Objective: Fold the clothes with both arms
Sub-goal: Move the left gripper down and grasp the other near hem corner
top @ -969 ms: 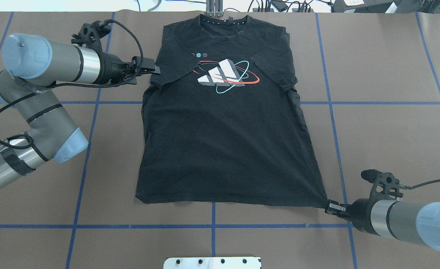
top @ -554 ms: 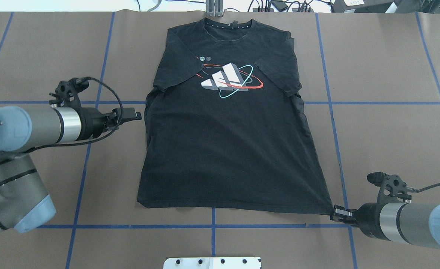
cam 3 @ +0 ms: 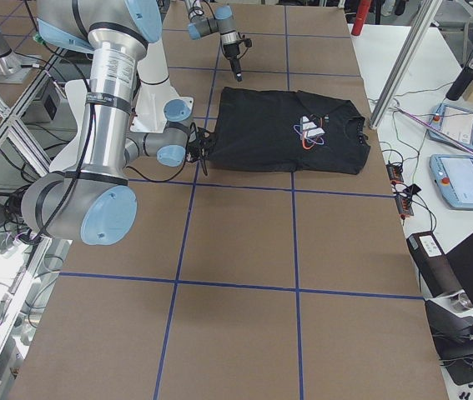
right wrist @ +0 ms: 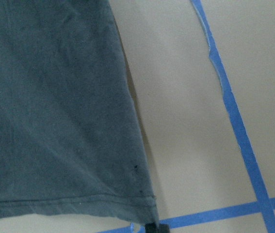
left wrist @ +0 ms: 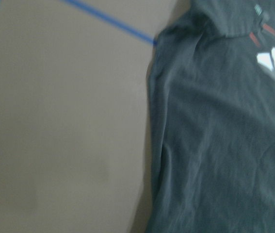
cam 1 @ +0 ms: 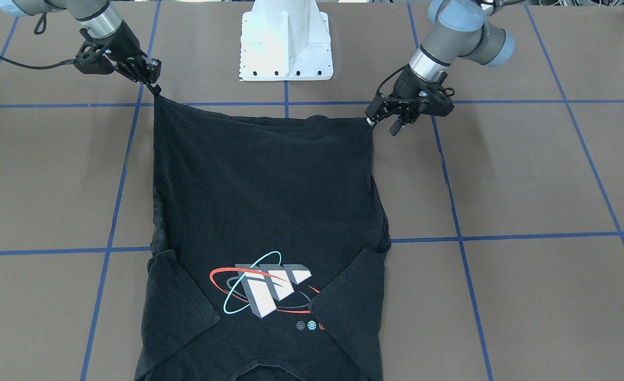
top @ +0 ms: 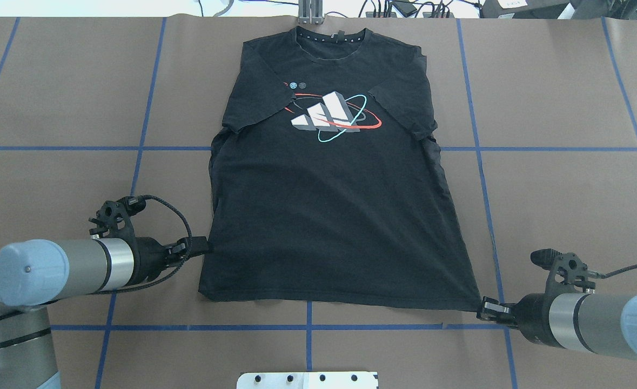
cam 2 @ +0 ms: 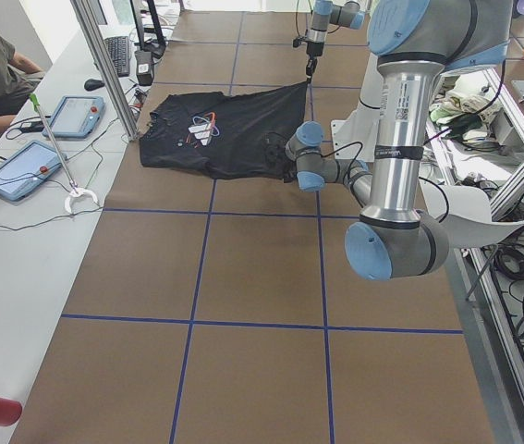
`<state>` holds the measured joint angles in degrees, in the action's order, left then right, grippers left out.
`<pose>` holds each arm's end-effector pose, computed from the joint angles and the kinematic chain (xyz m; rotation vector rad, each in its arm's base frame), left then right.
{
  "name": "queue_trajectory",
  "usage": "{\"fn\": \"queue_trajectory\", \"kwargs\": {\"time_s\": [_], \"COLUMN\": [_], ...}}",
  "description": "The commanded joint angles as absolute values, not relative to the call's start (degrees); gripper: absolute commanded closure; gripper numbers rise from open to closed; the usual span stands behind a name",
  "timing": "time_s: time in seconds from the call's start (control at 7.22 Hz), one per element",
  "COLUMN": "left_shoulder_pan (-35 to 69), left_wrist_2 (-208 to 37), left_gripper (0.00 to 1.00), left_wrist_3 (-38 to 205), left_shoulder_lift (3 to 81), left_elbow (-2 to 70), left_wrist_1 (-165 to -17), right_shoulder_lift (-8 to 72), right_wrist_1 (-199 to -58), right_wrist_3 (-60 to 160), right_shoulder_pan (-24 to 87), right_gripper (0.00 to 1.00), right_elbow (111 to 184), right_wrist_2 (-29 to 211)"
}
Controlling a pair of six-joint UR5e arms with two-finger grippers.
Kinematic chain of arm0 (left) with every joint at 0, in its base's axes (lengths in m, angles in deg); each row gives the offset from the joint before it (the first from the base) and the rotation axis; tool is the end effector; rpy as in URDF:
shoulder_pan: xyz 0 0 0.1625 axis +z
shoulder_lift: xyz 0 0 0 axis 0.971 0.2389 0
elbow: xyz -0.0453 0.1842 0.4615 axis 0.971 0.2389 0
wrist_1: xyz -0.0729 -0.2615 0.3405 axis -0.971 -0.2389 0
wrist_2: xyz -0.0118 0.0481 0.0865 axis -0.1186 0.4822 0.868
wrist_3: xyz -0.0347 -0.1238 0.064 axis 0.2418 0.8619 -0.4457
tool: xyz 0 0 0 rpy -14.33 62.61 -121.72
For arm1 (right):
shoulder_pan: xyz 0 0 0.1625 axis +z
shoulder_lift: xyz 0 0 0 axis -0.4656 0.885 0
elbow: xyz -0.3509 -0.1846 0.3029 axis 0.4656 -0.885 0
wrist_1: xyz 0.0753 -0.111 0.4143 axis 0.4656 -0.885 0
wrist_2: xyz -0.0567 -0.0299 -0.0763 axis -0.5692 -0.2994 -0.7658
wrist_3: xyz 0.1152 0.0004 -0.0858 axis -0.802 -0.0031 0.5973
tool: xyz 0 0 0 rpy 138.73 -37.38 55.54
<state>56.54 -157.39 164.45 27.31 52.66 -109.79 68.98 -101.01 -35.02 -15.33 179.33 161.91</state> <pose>0.5125 -0.3149 0.4414 0.0930 1.2260 -0.3509 -0.3906 -0.2131 0.4987 -0.0503 -1.0411 0.3461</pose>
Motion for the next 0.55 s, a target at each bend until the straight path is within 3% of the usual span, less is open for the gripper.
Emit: {"fn": "queue_trajectory", "kwargs": {"time_s": [0.0,0.42], "left_shoulder_pan": [60.2,61.3], "left_wrist_2": [-157.3,-157.4], "left_gripper": [0.29,0.45], "left_wrist_3": [165.1,165.3], "left_shoulder_lift": [27.1,27.1], "left_elbow": [54.4,52.9], "left_wrist_1": [-106.4,-106.2], "right_shoulder_lift": [68.7,68.6], "right_wrist_1": [-101.0,-101.0], "right_wrist_3": [-35.0,-35.0], "right_shoulder_pan": [-15.2,-15.1], "right_gripper": [1.00,1.00], "right_elbow": [179.2,179.2], "right_wrist_2": [161.8,161.8]}}
